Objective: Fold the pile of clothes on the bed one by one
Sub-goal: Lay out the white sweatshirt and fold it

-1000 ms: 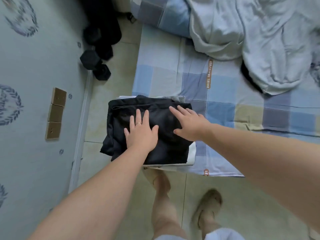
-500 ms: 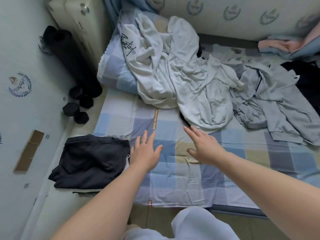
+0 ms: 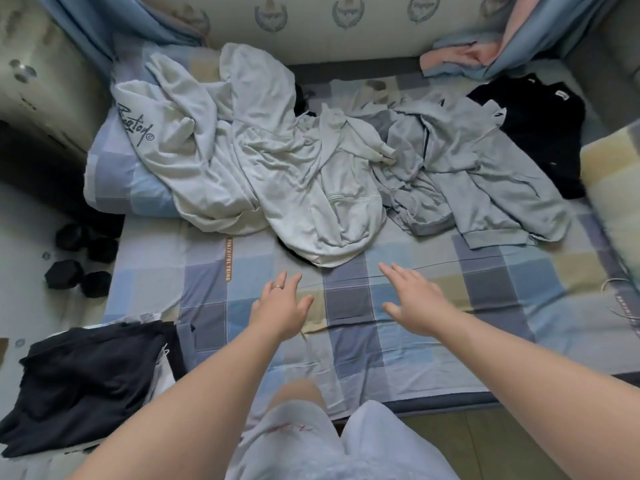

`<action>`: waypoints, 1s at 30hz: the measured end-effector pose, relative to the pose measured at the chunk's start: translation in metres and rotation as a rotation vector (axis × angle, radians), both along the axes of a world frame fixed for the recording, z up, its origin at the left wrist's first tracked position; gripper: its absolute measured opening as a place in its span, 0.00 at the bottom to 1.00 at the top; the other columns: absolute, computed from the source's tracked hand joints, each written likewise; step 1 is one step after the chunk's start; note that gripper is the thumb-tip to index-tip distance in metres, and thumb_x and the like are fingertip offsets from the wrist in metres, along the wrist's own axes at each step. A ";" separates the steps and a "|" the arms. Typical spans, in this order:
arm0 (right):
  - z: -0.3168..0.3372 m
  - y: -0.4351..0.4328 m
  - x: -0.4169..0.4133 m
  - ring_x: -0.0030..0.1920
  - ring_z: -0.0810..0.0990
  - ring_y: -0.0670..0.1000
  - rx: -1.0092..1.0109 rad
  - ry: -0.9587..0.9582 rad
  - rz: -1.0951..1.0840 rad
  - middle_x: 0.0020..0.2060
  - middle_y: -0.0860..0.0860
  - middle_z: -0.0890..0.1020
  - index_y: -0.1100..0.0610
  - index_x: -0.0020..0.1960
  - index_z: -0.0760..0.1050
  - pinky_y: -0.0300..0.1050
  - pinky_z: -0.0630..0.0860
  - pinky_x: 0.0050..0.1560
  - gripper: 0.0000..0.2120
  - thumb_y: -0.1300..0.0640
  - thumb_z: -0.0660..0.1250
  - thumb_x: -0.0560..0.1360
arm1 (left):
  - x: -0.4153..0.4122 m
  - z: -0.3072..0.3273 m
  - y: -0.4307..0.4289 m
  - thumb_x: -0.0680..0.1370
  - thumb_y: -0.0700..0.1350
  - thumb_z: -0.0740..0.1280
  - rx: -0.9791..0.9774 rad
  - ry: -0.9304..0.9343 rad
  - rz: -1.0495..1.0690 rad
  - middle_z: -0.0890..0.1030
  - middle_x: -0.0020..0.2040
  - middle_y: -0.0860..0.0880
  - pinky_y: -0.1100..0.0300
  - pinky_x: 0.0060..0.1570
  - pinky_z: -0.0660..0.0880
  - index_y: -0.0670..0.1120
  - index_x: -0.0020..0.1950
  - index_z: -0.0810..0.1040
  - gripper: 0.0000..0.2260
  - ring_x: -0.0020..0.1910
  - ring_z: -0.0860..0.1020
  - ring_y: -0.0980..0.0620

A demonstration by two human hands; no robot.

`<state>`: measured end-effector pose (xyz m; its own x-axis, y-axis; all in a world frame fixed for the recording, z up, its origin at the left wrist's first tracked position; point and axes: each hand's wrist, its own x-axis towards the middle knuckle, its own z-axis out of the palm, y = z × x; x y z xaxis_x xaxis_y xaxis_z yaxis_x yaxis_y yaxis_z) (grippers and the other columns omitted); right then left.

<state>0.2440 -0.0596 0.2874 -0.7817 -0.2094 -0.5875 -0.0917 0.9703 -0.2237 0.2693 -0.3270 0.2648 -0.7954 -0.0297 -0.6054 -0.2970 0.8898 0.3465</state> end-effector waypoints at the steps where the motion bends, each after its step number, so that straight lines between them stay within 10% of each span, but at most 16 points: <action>1: -0.004 0.009 0.000 0.80 0.52 0.53 -0.002 -0.013 -0.021 0.82 0.47 0.51 0.43 0.82 0.43 0.56 0.58 0.77 0.38 0.43 0.62 0.80 | -0.008 -0.004 0.009 0.84 0.60 0.56 0.001 -0.008 -0.015 0.51 0.83 0.52 0.42 0.75 0.59 0.55 0.82 0.55 0.27 0.81 0.50 0.48; 13: -0.171 0.069 -0.075 0.80 0.53 0.49 -0.075 -0.060 -0.256 0.81 0.44 0.54 0.43 0.82 0.45 0.52 0.58 0.76 0.36 0.46 0.62 0.81 | -0.142 -0.179 0.069 0.81 0.58 0.64 -0.045 -0.026 -0.201 0.50 0.83 0.50 0.46 0.76 0.58 0.55 0.81 0.55 0.32 0.81 0.50 0.46; 20: -0.318 0.075 -0.198 0.76 0.63 0.53 -0.150 -0.007 -0.425 0.79 0.48 0.62 0.44 0.82 0.50 0.55 0.63 0.74 0.36 0.49 0.65 0.80 | -0.278 -0.328 0.126 0.73 0.66 0.67 -0.084 0.335 -0.532 0.51 0.83 0.48 0.42 0.76 0.50 0.54 0.80 0.55 0.41 0.81 0.49 0.41; 25: -0.382 0.060 -0.302 0.67 0.76 0.53 -0.390 0.164 -0.639 0.69 0.49 0.76 0.48 0.77 0.64 0.50 0.69 0.69 0.29 0.51 0.68 0.78 | -0.321 -0.415 0.145 0.64 0.81 0.59 -0.115 0.339 -0.462 0.39 0.82 0.57 0.35 0.73 0.32 0.54 0.82 0.37 0.58 0.80 0.35 0.47; 30: -0.413 0.053 -0.375 0.57 0.81 0.51 -0.477 0.196 -0.844 0.56 0.50 0.83 0.57 0.64 0.77 0.50 0.76 0.62 0.22 0.46 0.72 0.76 | -0.318 -0.454 0.143 0.69 0.71 0.59 -0.092 0.608 -0.407 0.51 0.83 0.57 0.41 0.73 0.30 0.54 0.83 0.50 0.46 0.82 0.45 0.48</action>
